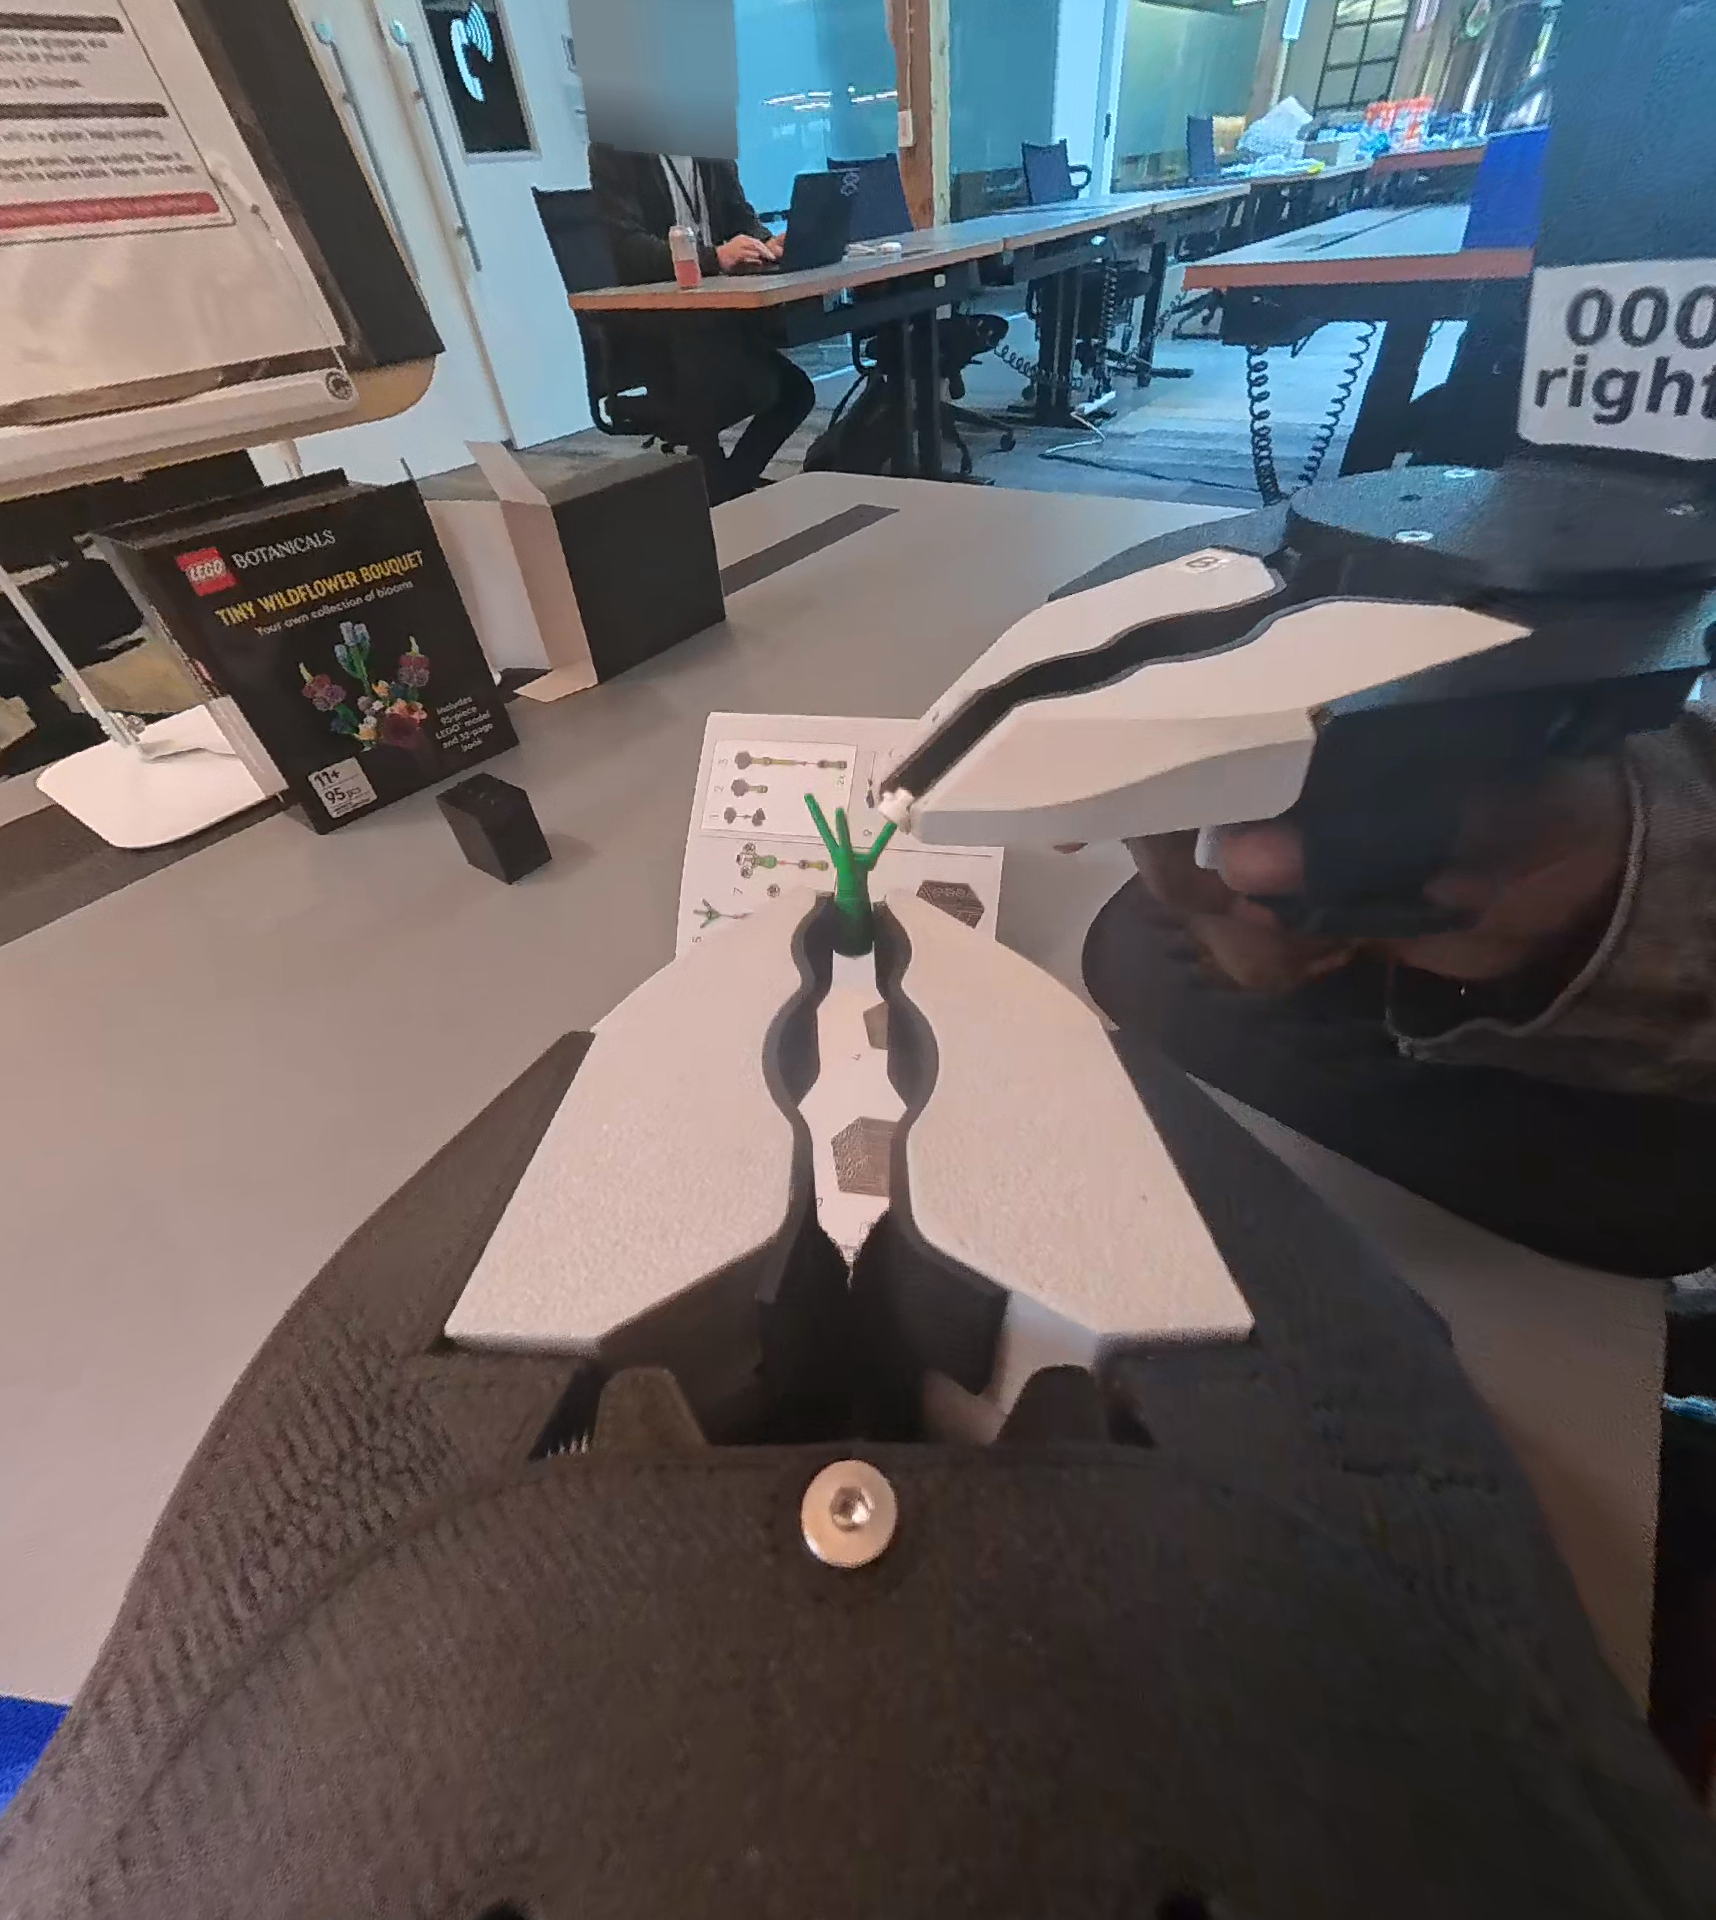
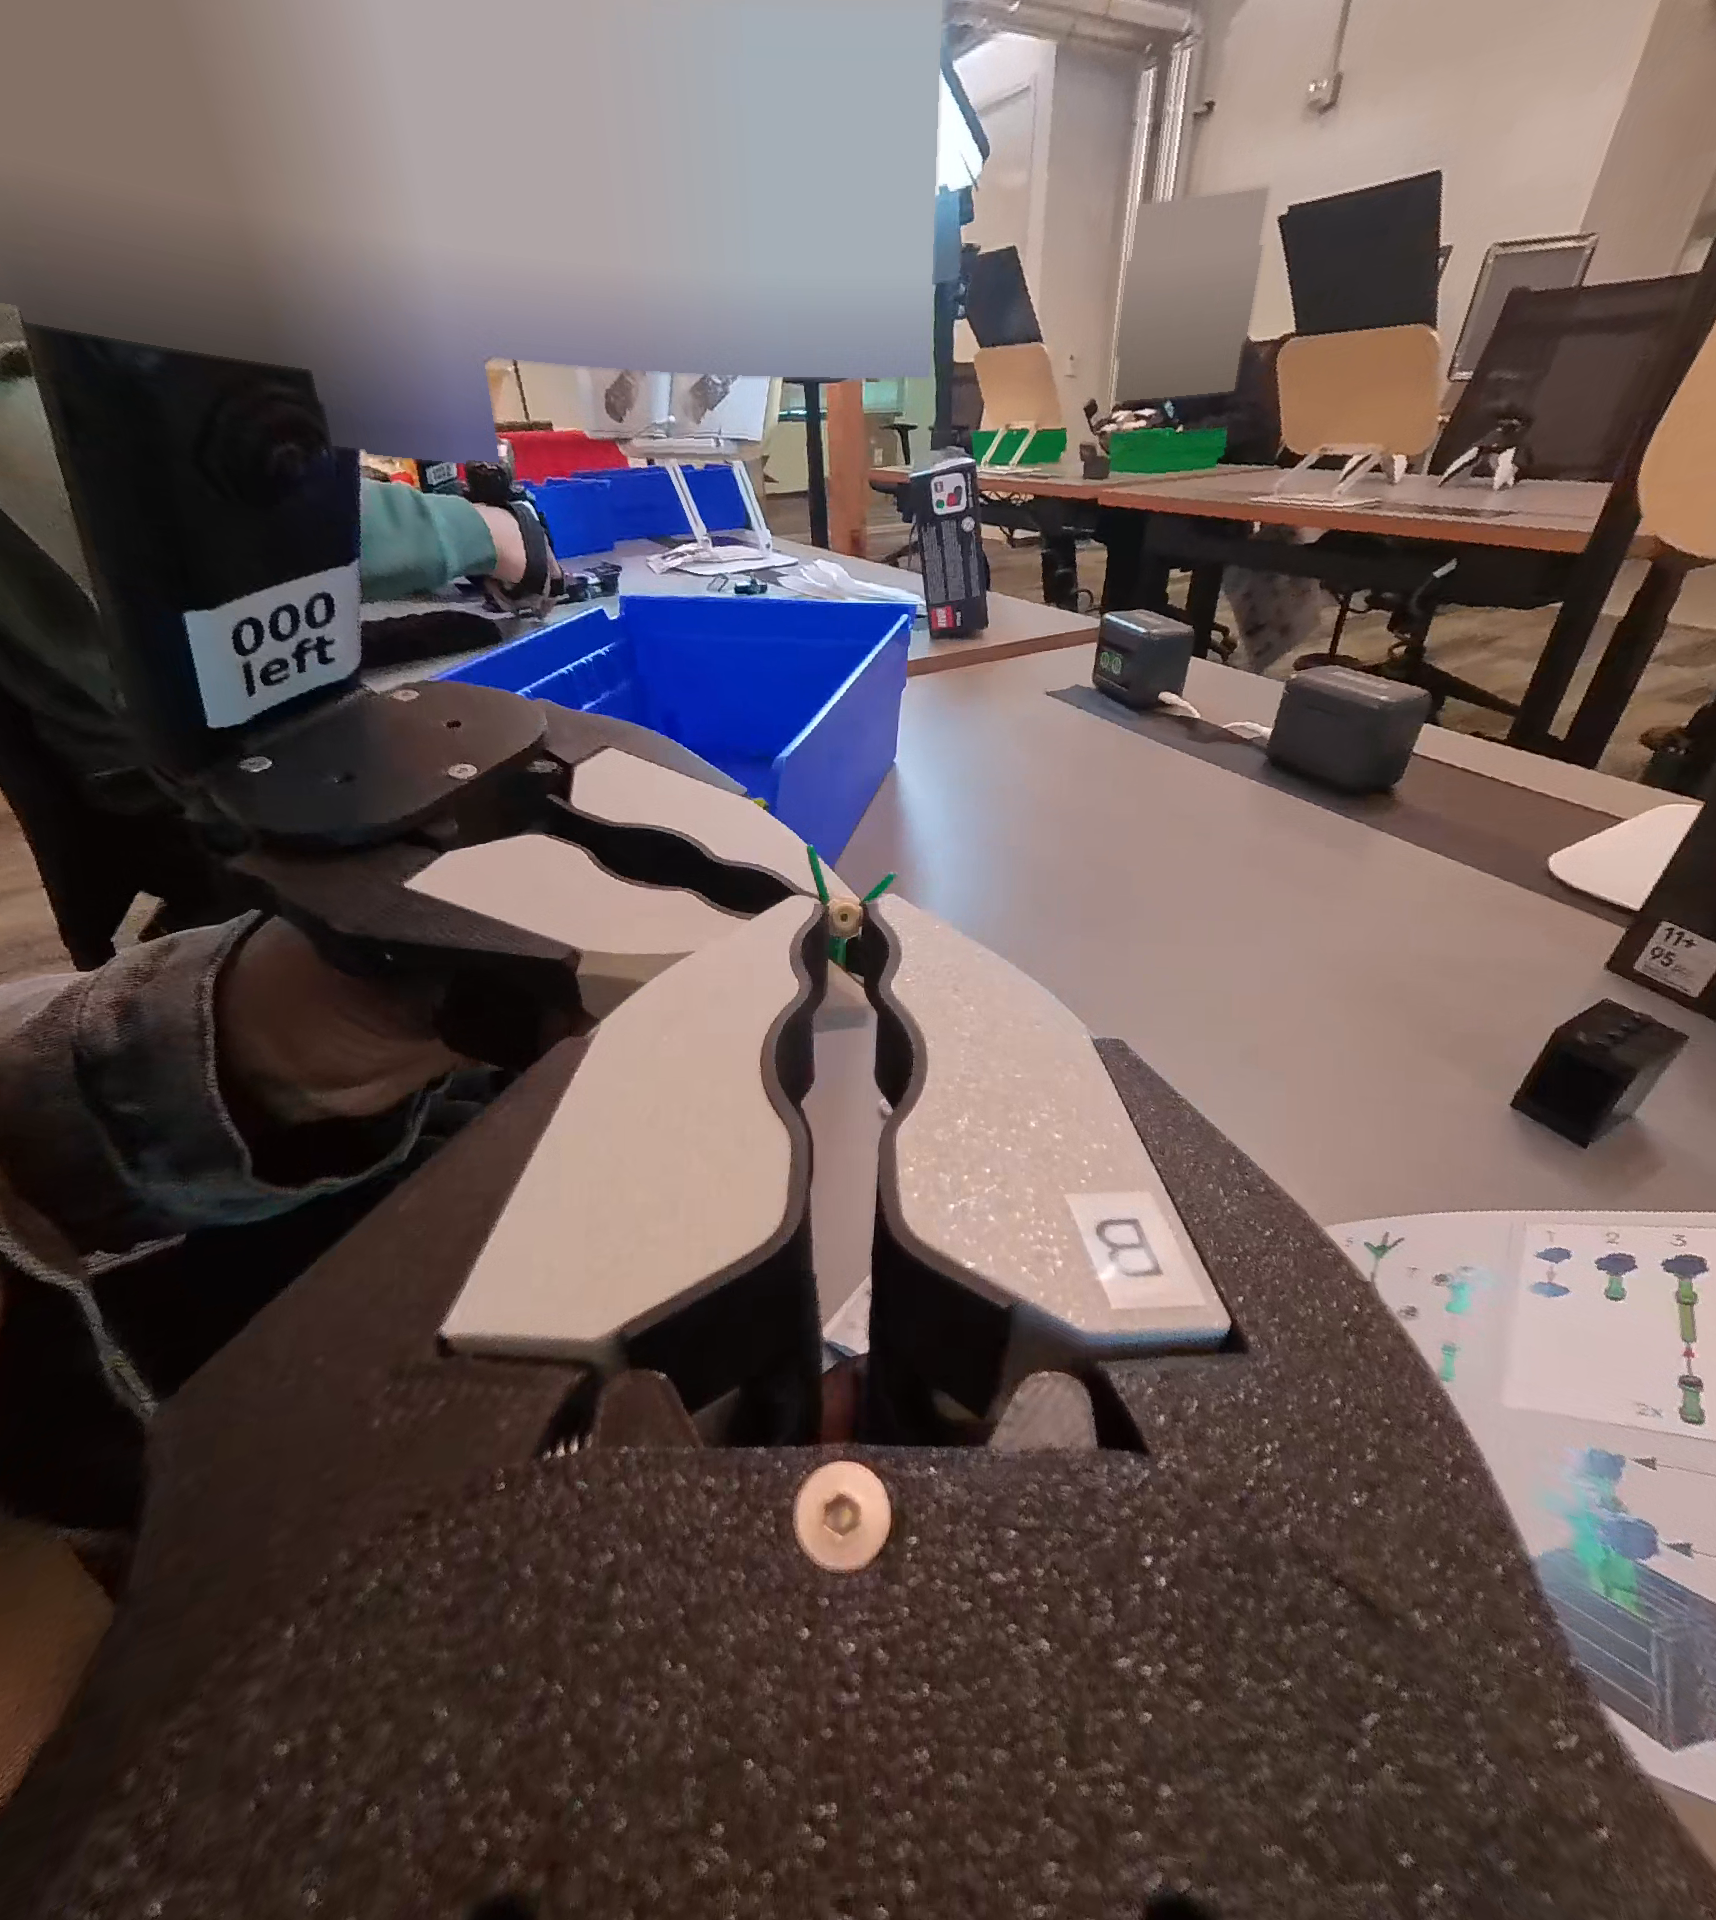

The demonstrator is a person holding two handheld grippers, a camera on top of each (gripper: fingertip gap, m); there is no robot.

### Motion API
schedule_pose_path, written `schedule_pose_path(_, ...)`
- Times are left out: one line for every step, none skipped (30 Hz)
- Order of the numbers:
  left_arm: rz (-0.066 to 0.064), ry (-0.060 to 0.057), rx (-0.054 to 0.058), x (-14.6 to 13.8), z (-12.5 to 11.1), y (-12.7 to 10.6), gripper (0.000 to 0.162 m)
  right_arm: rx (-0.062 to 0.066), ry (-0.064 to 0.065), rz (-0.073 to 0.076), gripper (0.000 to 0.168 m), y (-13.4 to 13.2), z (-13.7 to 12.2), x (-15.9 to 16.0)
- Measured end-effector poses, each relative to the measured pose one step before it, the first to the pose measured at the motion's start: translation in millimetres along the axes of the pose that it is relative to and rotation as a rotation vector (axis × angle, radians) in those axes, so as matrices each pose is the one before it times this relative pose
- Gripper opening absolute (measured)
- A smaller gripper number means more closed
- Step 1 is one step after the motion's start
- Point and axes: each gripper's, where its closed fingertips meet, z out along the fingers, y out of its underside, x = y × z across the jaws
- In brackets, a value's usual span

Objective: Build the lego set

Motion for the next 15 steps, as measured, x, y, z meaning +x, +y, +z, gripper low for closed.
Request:
schedule_pose_path(-0.0039,0.003,-0.0029,-0.25,0.27,1.59,0.008,-0.0029,-0.0062,0.0134,0.005,1.27,0.68,0.14)
schedule_pose_path(-0.0061,0.0052,-0.0044,-0.18,0.21,1.79,0.008,-0.0066,-0.0043,0.016,0.005,1.9,0.62,0.72)
schedule_pose_path(-0.003,0.0083,-0.0028,0.4,0.21,1.67,0.008,-0.0054,-0.0081,0.0146,0.005,1.51,0.49,0.15)
schedule_pose_path(0.0007,0.0082,0.0018,0.47,0.02,0.94,0.008,-0.0018,-0.0102,0.0134,0.005,0.95,0.32,-0.32)
schedule_pose_path(0.0008,0.0053,0.0008,0.29,0.13,0.82,0.008,-0.0013,-0.0059,0.0107,0.005,0.71,0.23,0.02)
schedule_pose_path(0.0034,0.0009,-0.0027,-0.28,0.28,0.99,0.008,-0.0044,-0.0001,0.0061,0.005,0.94,0.3,0.6)
schedule_pose_path(0.0035,-0.0013,-0.006,-0.53,0.4,1.34,0.008,-0.0061,0.0041,0.0008,0.005,1.2,0.38,1.02)
schedule_pose_path(0.004,-0.0017,-0.006,-0.45,0.45,1.11,0.008,-0.0048,0.0046,-0.0029,0.005,1.09,0.37,0.85)
schedule_pose_path(0.0037,-0.0028,-0.0059,-0.62,0.55,1.08,0.008,-0.0043,0.0055,-0.0035,0.005,1.03,0.51,0.81)
schedule_pose_path(0.0039,-0.0029,-0.0094,-0.76,0.62,1.78,0.007,-0.0076,0.0077,-0.0004,0.005,1.59,0.59,1.38)
schedule_pose_path(0.0037,-0.0037,-0.0079,-1.02,0.66,1.71,0.008,-0.008,0.0033,0.003,0.005,1.67,0.69,1.07)
schedule_pose_path(-0.0023,0.0008,-0.0043,-0.33,0.78,1.4,0.008,-0.0046,-0.0016,0.0059,0.005,1.2,0.65,0.53)
schedule_pose_path(-0.0071,0.0058,-0.0012,0.21,0.76,0.98,0.007,-0.0001,-0.0036,0.008,0.005,0.64,0.47,0.13)
schedule_pose_path(-0.0054,0.0039,-0.0045,-0.18,0.74,1.35,0.007,-0.0034,-0.0034,0.0069,0.005,1.05,0.63,0.14)
schedule_pose_path(-0.0021,0.0015,-0.0078,-0.2,0.79,1.76,0.008,-0.0076,-0.0016,0.0022,0.005,1.44,0.6,0.08)
